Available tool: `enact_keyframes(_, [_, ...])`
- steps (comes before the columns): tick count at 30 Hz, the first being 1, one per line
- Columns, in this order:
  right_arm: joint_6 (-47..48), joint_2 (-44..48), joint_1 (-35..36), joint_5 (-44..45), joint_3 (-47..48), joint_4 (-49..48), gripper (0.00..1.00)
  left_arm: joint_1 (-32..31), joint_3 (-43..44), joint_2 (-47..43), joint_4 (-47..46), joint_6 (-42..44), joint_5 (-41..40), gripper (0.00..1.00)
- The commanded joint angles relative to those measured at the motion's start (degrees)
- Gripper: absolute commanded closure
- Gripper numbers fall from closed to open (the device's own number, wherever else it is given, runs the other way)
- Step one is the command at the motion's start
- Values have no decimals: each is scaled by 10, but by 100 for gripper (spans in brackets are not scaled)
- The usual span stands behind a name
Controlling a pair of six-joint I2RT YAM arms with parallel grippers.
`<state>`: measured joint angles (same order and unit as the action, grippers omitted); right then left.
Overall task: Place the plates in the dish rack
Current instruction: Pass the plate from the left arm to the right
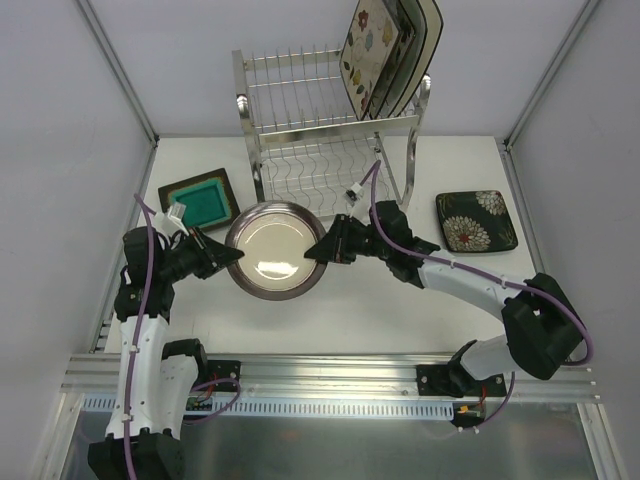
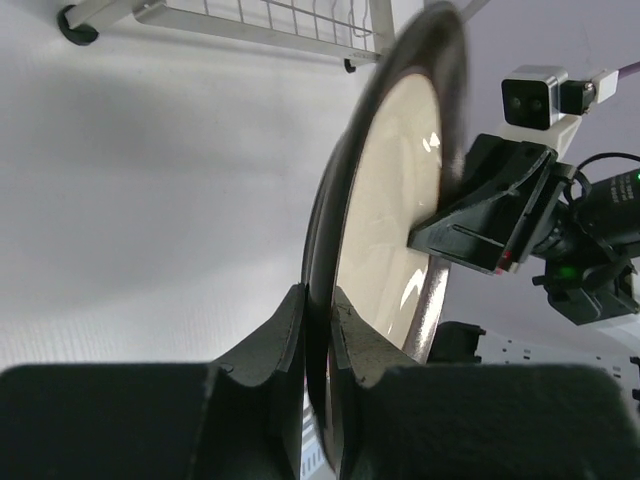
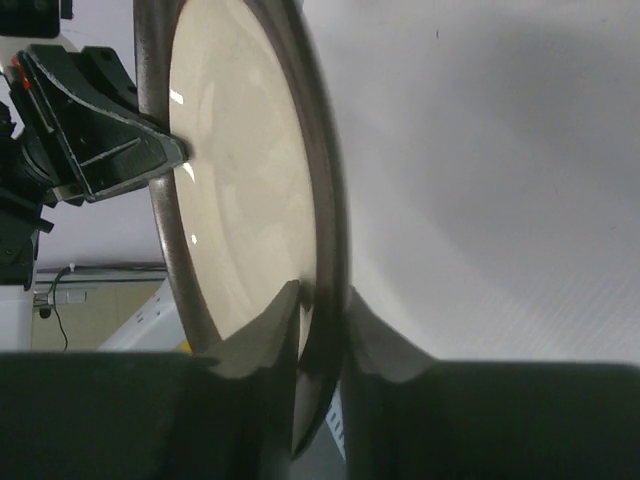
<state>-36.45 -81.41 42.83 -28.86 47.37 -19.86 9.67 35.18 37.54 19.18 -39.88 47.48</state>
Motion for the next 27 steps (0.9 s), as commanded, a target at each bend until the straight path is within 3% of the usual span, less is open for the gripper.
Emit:
enact_keyframes(1, [-6, 12, 6, -9, 22, -44, 86, -6, 3, -16, -66, -34, 45, 100])
enact_keyframes(4, [1, 30, 6, -1, 21, -34, 99, -6, -8, -18, -66, -33, 39, 100])
enact_keyframes(7, [15, 53, 6, 11, 23, -10, 99, -6, -19, -18, -68, -32, 37, 95])
enact_keyframes(8, [19, 61, 5, 15, 25, -3, 99, -6, -20, -18, -67, -31, 34, 89])
enact_keyframes(9, [32, 75, 6, 25, 26, 6, 99, -7, -23, -18, -67, -30, 33, 74])
enact_keyframes(11, [49, 92, 5, 37, 36, 41, 99, -6, -25, -18, -68, -29, 32, 63])
enact_keyframes(12, [57, 100, 6, 49, 39, 52, 100, -6, -25, -19, -67, -29, 32, 51])
enact_keyframes(15, [98, 133, 5, 74, 64, 111, 99, -6, -24, -18, -67, -27, 30, 37])
enact_keyframes(16, [130, 156, 6, 96, 88, 181, 99, -6, -24, -13, -67, -27, 30, 17])
enact_keyframes(17, [143, 163, 6, 96, 88, 182, 99, -6, -24, -13, -67, -27, 30, 16])
enact_keyframes(18, [155, 170, 5, 119, 111, 196, 100, -7, -24, -12, -67, -26, 31, 9])
enact_keyframes(21, [211, 192, 5, 190, 176, 318, 99, -6, -25, -10, -66, -21, 33, 1])
enact_keyframes(24, [256, 206, 5, 270, 241, 446, 99, -8, -28, -9, -66, -16, 33, 1])
enact_keyframes(27, [281, 221, 5, 325, 278, 494, 99, -13, -36, -12, -67, -6, 31, 1])
